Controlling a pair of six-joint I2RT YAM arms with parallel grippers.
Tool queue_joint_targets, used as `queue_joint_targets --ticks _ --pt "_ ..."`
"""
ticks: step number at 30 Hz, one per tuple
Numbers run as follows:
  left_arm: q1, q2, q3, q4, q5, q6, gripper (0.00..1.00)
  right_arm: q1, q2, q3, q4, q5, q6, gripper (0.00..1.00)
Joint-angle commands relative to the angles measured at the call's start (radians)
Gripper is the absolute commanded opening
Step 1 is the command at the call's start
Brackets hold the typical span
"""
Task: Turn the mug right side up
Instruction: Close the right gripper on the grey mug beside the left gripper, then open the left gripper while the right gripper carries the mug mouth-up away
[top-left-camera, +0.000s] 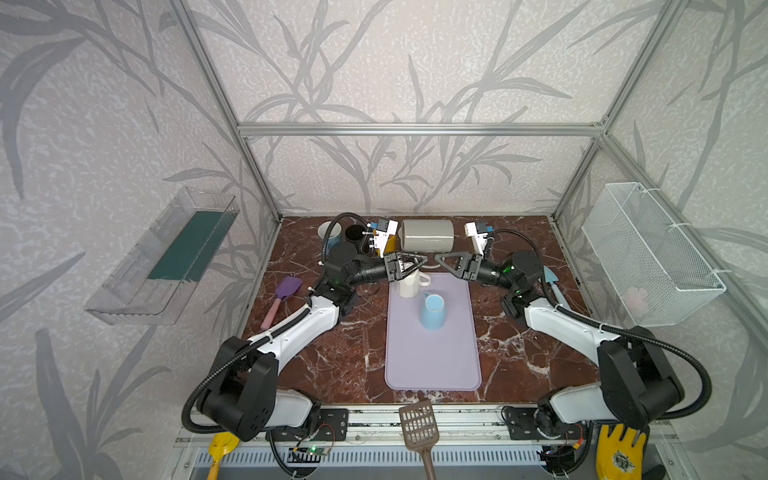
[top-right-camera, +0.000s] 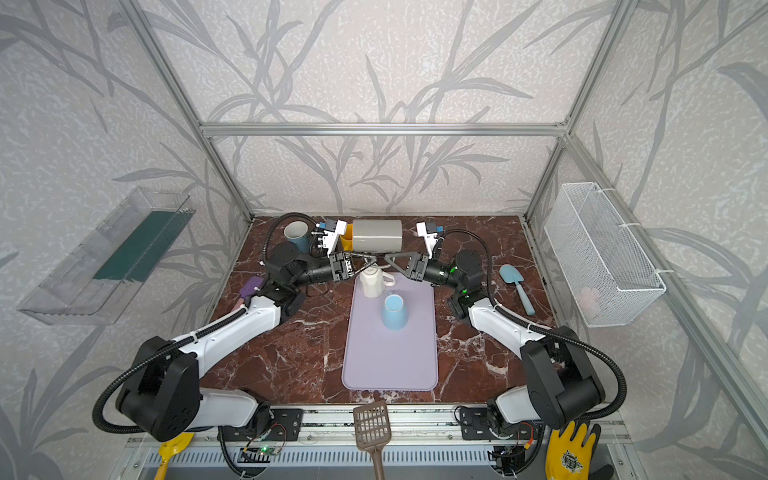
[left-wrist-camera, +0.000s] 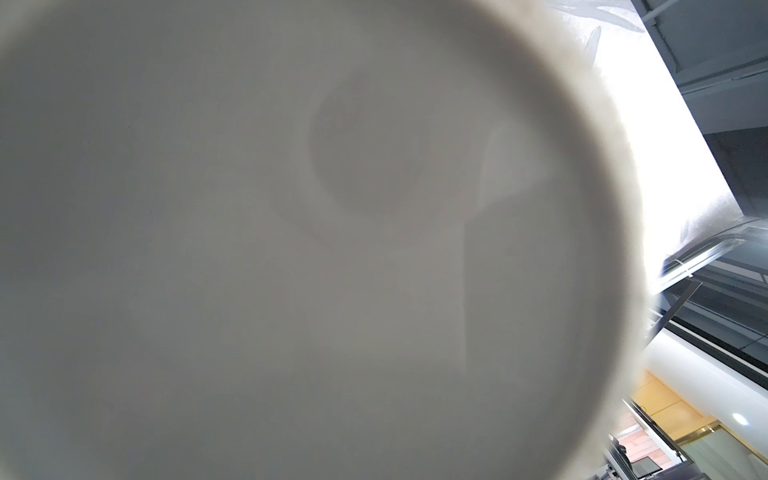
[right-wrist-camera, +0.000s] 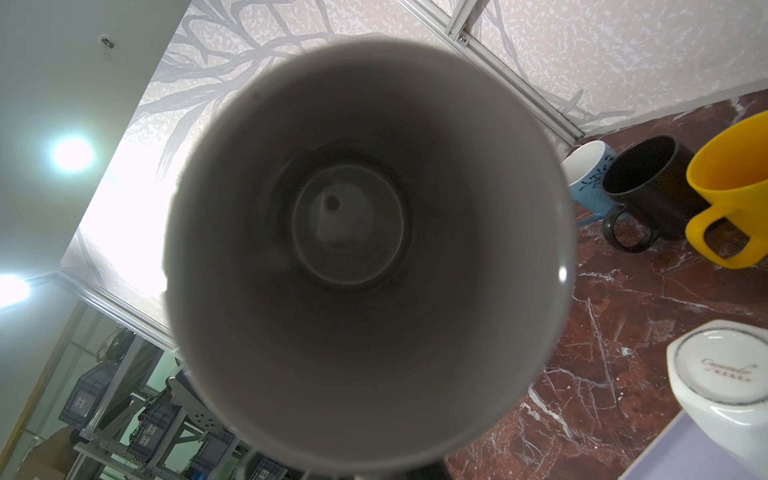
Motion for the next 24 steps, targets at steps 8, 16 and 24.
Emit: queue_joint_targets --ticks 8,16,24 --pt "0.007 -0.03 0.068 -0.129 -0.034 0.082 0.4 -0.001 -0.07 0.013 -0.075 -0.018 -0.122 0.0" --pt "0.007 -0.1 0.103 -0.443 -0.164 0.258 0.42 -0.001 -0.13 0.022 -0.239 0.011 -0.222 0.0" --pt "0.007 -0.101 0.142 -0.632 -0.266 0.336 0.42 -0.003 -0.172 0.035 -0.396 0.052 -0.309 0.0"
